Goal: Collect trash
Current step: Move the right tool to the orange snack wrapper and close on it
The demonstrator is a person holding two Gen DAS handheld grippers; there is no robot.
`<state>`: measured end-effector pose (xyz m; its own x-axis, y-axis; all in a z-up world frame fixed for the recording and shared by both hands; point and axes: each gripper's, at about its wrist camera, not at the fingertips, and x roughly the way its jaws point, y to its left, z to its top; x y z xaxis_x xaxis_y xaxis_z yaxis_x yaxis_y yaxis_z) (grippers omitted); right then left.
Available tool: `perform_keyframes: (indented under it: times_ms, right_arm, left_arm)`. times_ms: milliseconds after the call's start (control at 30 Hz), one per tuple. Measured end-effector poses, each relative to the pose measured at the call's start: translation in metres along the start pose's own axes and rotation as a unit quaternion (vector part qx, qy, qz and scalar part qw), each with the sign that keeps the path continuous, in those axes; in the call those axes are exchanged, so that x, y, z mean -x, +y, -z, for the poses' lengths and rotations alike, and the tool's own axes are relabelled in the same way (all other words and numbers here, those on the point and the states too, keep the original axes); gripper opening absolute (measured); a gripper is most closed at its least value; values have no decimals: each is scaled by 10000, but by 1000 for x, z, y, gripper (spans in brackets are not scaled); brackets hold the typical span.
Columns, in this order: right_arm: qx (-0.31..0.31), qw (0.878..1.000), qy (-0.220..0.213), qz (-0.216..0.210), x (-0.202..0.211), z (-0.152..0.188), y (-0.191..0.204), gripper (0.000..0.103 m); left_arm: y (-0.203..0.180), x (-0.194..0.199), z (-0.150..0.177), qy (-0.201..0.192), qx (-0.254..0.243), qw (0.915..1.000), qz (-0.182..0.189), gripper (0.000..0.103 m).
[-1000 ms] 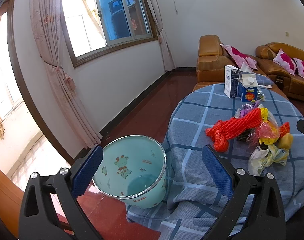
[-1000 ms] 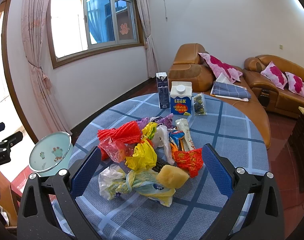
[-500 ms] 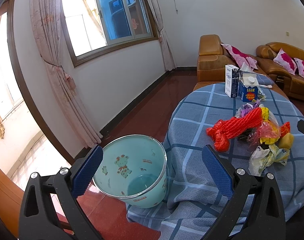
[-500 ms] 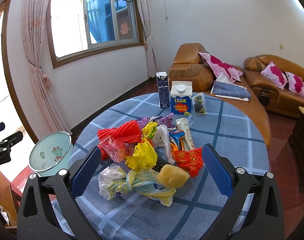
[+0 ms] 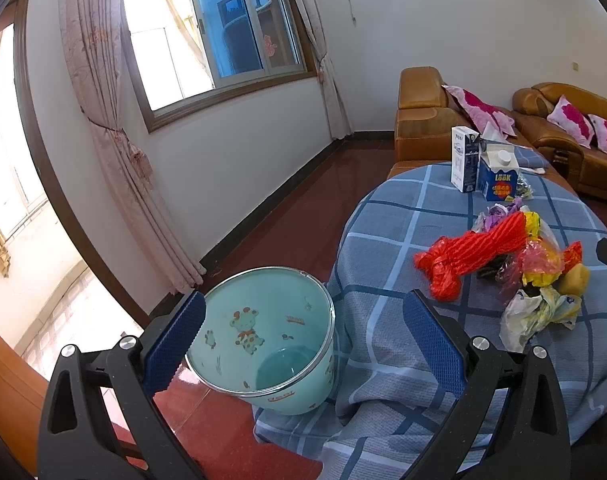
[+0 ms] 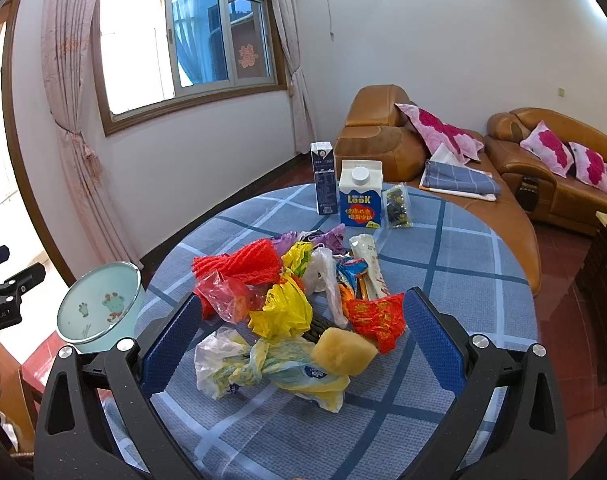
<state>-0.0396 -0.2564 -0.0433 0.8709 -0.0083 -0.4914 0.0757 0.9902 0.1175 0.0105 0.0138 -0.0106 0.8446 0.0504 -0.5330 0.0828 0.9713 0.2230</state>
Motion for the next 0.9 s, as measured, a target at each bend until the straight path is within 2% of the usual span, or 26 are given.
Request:
perform_keyframes:
  times_ms: [267, 433, 600, 833, 900]
  right_arm:
    - [-98, 9998, -4, 161, -7, 3, -17, 98]
    - [-345, 9973, 29, 654, -25, 9, -59, 98]
    - [-619, 9942, 275, 832, -45, 24, -97, 98]
    - [-766, 9924, 378, 890, -57, 37, -117, 96]
    - [-766, 9928, 402, 830, -61, 38, -118, 91]
  left_arm:
    - [-4, -12, 2, 150, 8, 9999, 31, 97]
    - [-19, -37, 9, 401, -51, 9991, 144, 97]
    - [-39, -62, 15, 656, -106, 9974, 275, 97]
    - [-64, -78, 17, 772, -253, 9961, 353, 97]
    - [-67, -82, 17, 800, -259, 9958, 367, 97]
